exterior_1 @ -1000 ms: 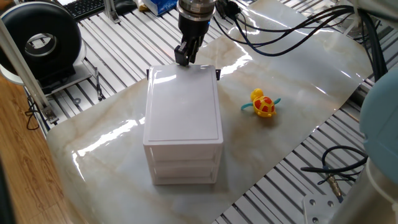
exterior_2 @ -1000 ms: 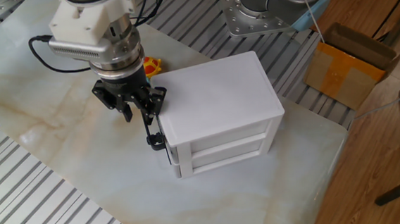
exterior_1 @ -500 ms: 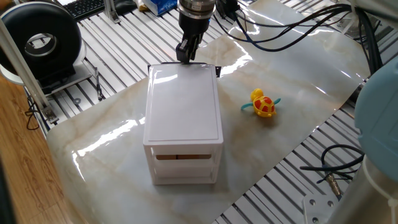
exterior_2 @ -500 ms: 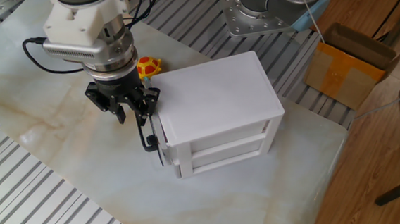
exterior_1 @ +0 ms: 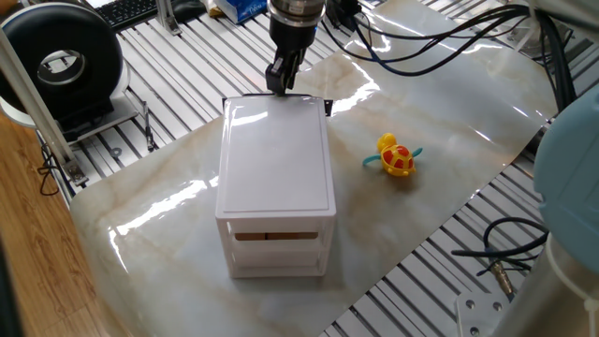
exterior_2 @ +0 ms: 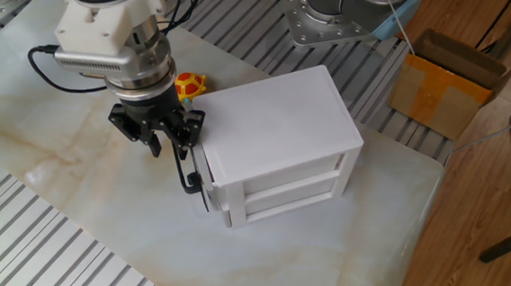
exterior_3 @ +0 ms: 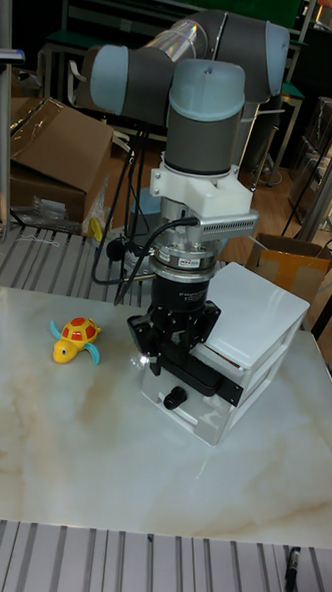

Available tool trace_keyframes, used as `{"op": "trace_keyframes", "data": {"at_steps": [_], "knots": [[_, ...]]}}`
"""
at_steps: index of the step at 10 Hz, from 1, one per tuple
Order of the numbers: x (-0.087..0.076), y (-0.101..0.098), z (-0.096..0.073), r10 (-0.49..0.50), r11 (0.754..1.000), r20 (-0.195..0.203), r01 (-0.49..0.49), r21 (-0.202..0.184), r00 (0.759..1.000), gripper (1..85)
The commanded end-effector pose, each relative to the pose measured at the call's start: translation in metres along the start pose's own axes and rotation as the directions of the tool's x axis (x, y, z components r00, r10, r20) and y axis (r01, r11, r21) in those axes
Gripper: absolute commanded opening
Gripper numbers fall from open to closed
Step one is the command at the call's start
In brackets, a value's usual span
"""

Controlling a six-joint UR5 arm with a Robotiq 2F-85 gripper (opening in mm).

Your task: Take something out of a drawer

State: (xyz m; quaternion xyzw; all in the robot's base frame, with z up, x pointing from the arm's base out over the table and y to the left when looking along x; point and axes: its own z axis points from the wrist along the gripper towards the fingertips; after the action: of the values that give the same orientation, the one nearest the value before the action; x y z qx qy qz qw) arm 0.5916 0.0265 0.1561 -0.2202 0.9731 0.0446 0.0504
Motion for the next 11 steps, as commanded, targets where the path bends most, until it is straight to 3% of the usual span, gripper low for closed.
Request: {"op": "trace_keyframes", "data": {"at_steps": [1,4,5,8,10,11], "knots": [[-0.001,0.016,-0.011,0.017,0.999,0.016,-0.017,-0.037,1.0,42.3],[-0.01,0.016,-0.011,-0.018,0.999,0.055,0.02,-0.036,0.998,38.3],[-0.01,0.008,-0.011,-0.036,0.999,0.053,0.036,-0.002,0.998,33.0],[-0.009,0.005,-0.011,-0.029,1.0,0.05,0.029,0.006,0.998,29.0],[-0.01,0.01,-0.011,-0.019,1.0,0.054,0.02,-0.011,0.998,27.7],[-0.01,0.005,-0.011,-0.026,1.0,0.052,0.026,0.007,0.998,24.0]]}}
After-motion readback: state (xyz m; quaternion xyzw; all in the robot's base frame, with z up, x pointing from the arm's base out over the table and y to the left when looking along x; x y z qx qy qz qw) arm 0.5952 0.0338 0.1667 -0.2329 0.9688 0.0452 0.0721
